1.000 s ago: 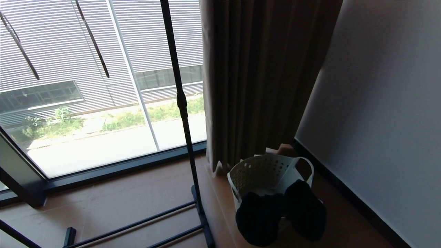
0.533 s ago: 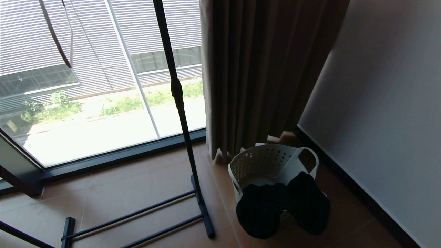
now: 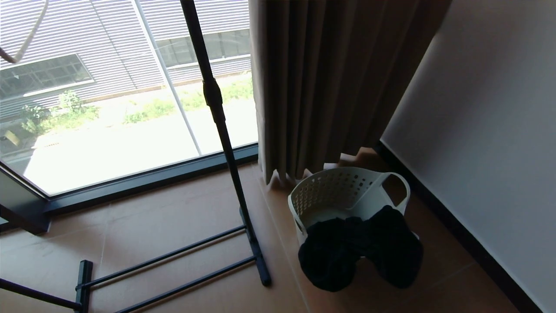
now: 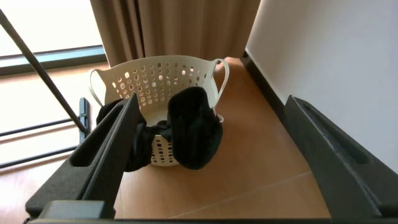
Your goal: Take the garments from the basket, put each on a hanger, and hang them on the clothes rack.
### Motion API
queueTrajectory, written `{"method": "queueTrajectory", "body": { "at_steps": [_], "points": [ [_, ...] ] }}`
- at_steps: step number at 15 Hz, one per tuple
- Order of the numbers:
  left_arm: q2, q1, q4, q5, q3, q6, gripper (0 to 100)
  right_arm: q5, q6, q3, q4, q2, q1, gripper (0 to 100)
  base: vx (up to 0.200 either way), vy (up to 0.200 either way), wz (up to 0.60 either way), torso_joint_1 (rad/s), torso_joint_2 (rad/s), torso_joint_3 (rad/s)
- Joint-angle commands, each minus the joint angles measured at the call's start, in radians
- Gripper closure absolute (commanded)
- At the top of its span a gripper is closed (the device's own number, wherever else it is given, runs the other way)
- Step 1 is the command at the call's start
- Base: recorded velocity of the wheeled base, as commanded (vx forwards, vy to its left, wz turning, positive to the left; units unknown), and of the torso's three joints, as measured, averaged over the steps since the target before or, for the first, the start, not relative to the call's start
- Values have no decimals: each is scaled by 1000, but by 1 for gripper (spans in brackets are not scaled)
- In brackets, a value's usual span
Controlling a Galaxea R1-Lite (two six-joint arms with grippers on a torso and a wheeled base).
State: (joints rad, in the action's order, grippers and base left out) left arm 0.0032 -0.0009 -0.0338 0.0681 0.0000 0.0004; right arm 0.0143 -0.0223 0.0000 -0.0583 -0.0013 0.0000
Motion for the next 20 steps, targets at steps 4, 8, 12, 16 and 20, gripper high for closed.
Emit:
{"method": "queueTrajectory", "body": {
  "at_steps": [4,8,12,16,20],
  "points": [
    [0,1,0,2,0,1,0,-7,16,0,0,1,0,0,0,0,0,-2,1,-199],
    [0,-1,0,2,0,3,0,-5,10,0,0,1,0,0,0,0,0,5,2,-193],
    [0,1,0,2,0,1,0,-4,10,0,3,1,0,0,0,0,0,2,4,-197],
    [0,-1,0,2,0,0,0,-4,7,0,6,1,0,0,0,0,0,6,5,-200],
    [-2,1,2,1,0,4,0,-4,7,0,11,119,0,0,0,0,0,2,4,-139]
  ]
}}
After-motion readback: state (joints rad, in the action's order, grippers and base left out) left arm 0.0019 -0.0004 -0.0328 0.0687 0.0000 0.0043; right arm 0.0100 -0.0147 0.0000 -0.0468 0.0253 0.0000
